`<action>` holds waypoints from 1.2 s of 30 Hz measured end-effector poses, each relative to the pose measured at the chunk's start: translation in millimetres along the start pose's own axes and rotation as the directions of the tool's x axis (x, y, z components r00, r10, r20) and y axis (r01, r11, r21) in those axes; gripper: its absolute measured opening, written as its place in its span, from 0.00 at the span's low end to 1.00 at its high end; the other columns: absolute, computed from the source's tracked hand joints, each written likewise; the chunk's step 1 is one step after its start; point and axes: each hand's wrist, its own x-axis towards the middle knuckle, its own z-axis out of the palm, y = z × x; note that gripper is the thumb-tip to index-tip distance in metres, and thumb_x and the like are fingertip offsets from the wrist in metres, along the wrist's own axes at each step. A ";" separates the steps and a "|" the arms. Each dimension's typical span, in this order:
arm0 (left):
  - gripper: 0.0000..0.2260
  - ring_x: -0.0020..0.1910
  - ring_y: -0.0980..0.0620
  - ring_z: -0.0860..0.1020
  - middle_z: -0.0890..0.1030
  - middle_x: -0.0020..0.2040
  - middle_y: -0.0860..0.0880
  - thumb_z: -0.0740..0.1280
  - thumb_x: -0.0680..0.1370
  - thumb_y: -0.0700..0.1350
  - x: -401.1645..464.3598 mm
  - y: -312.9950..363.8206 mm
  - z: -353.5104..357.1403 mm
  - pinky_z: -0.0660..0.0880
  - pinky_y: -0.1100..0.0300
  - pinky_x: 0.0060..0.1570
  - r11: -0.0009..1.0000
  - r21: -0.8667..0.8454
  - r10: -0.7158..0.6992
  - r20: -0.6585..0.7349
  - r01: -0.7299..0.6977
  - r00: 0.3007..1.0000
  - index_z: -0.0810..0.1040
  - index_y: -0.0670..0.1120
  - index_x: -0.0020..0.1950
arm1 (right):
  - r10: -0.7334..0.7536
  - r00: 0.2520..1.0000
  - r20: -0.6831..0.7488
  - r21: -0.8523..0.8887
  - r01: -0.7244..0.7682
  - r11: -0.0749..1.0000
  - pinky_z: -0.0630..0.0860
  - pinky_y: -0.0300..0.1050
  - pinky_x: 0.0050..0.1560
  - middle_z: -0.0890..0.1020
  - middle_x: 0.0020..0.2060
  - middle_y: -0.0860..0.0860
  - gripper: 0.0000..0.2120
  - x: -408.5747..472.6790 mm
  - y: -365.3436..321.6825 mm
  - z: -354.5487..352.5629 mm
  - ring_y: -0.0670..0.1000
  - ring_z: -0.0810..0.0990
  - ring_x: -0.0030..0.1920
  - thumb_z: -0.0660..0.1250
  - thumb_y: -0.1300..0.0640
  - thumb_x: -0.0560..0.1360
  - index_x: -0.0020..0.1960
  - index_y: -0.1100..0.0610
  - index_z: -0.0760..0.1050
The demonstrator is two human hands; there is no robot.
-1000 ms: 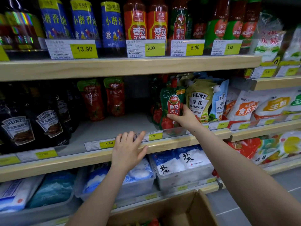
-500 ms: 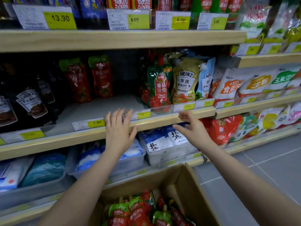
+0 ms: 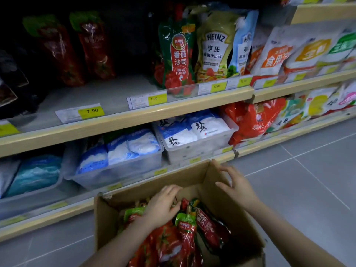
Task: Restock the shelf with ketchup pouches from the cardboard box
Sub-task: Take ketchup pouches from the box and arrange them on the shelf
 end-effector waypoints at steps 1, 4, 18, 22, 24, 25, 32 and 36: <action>0.21 0.67 0.52 0.66 0.69 0.67 0.50 0.58 0.78 0.51 1.6 -2.6 11.2 0.63 0.58 0.67 0.999 -0.007 -0.032 0.046 0.033 0.998 0.65 0.47 0.70 | 0.029 1.000 -0.001 -0.012 -0.029 1.000 0.67 0.37 0.59 0.73 0.63 0.50 0.23 -3.0 7.4 1.0 0.49 0.73 0.62 0.70 0.55 0.72 0.65 0.53 0.70; 0.21 0.68 0.52 0.66 0.69 0.67 0.50 0.58 0.79 0.53 7.5 -13.2 37.3 0.65 0.57 0.66 0.994 0.018 -0.110 0.164 0.108 0.980 0.64 0.48 0.71 | 0.128 0.988 0.090 0.030 -0.131 0.991 0.69 0.44 0.65 0.70 0.67 0.49 0.28 -12.9 23.3 13.5 0.50 0.71 0.65 0.68 0.55 0.74 0.71 0.48 0.61; 0.20 0.61 0.51 0.74 0.76 0.63 0.50 0.60 0.78 0.54 45.3 -36.0 93.9 0.72 0.57 0.55 0.975 0.171 -0.190 0.286 0.145 0.939 0.66 0.51 0.68 | 0.061 0.995 0.076 -0.021 -0.060 0.998 0.70 0.45 0.63 0.73 0.66 0.52 0.37 -14.3 42.0 36.8 0.53 0.75 0.62 0.63 0.58 0.76 0.70 0.34 0.43; 0.16 0.52 0.53 0.78 0.80 0.53 0.54 0.64 0.75 0.55 55.0 -41.5 90.4 0.71 0.59 0.45 0.971 0.192 -0.202 0.323 0.145 0.924 0.70 0.55 0.62 | 0.082 0.994 0.073 -0.046 -0.079 0.996 0.72 0.46 0.62 0.74 0.65 0.53 0.36 -13.3 45.4 37.3 0.53 0.76 0.62 0.62 0.57 0.77 0.71 0.36 0.43; 0.15 0.51 0.54 0.78 0.81 0.52 0.55 0.64 0.75 0.55 55.6 -41.0 88.3 0.71 0.60 0.45 0.972 0.190 -0.194 0.324 0.137 0.926 0.71 0.56 0.61 | 0.097 0.992 0.077 -0.048 -0.093 0.994 0.72 0.46 0.62 0.74 0.66 0.52 0.36 -12.7 45.4 38.3 0.53 0.76 0.62 0.62 0.57 0.77 0.72 0.36 0.43; 0.14 0.50 0.54 0.78 0.81 0.51 0.55 0.64 0.76 0.54 55.1 -40.0 87.3 0.70 0.60 0.44 0.973 0.191 -0.189 0.327 0.132 0.926 0.71 0.56 0.61 | 0.103 0.992 0.075 -0.054 -0.099 0.994 0.73 0.46 0.61 0.74 0.66 0.52 0.36 -12.3 45.8 38.6 0.52 0.76 0.62 0.62 0.58 0.77 0.72 0.37 0.44; 0.07 0.40 0.54 0.79 0.79 0.43 0.53 0.63 0.77 0.46 46.7 -22.1 61.9 0.76 0.57 0.38 0.976 -0.047 -0.182 0.372 0.214 0.910 0.68 0.52 0.53 | 0.108 0.989 0.096 -0.008 -0.108 0.994 0.71 0.48 0.63 0.74 0.66 0.52 0.36 -11.6 43.6 34.2 0.52 0.74 0.64 0.63 0.57 0.76 0.72 0.36 0.45; 0.07 0.43 0.54 0.78 0.79 0.46 0.52 0.65 0.77 0.49 44.6 -9.9 25.0 0.75 0.57 0.43 0.973 -0.126 -0.146 0.305 0.192 0.941 0.66 0.54 0.48 | 0.106 0.988 0.111 0.011 -0.108 0.994 0.71 0.50 0.65 0.73 0.66 0.52 0.35 -12.2 40.6 31.5 0.52 0.74 0.64 0.63 0.57 0.76 0.73 0.39 0.46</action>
